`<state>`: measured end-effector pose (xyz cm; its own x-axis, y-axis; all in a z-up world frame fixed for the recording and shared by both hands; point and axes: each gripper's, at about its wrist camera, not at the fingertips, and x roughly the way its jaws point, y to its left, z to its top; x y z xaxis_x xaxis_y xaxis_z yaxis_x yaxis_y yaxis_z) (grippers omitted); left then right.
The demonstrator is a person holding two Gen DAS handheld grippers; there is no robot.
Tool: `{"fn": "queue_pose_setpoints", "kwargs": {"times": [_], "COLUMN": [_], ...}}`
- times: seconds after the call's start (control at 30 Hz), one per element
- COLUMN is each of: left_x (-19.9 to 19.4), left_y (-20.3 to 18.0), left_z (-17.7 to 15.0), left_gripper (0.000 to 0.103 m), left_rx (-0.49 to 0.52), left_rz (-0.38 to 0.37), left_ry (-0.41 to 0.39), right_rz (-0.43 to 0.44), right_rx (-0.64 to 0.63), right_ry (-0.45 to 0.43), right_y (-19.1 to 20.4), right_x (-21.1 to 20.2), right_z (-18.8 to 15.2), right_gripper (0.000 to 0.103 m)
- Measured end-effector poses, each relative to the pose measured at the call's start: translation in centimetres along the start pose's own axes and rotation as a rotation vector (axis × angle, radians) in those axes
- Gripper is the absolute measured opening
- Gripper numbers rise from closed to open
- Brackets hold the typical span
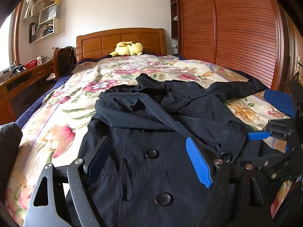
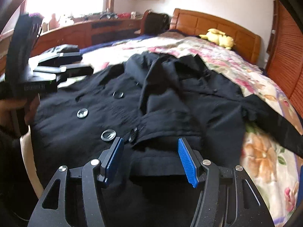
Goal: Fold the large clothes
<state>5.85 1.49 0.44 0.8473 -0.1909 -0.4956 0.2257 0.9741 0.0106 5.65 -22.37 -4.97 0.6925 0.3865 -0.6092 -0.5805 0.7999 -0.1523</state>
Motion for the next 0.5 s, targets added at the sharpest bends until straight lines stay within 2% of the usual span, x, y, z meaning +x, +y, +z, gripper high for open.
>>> {"fn": "queue_pose_setpoints", "kwargs": {"times": [0.3,0.4,0.47,0.5], "left_x": [0.5,0.5,0.6,0.6], "left_y": [-0.2,-0.3,-0.3,-0.3], "left_z": [-0.1,-0.2,-0.3,-0.3], "left_gripper": [0.082,0.082,0.082,0.082], "left_rx": [0.0,0.002,0.001,0.001], "left_rz": [0.0,0.001,0.0,0.001], "left_ry": [0.008,0.011,0.011,0.011], "right_rz": [-0.04,-0.062,-0.073,-0.07], "right_rx": [-0.033,-0.07,-0.099,-0.104], "right_ry": [0.077,0.082,0.063,0.055], "right_y": [-0.3,0.3,0.7,0.7], "right_x": [2.6,3.2,2.7,2.5], "right_z": [-1.4,-1.4,-1.5,-1.4], "right_gripper": [0.058,0.039,0.019,0.015]}}
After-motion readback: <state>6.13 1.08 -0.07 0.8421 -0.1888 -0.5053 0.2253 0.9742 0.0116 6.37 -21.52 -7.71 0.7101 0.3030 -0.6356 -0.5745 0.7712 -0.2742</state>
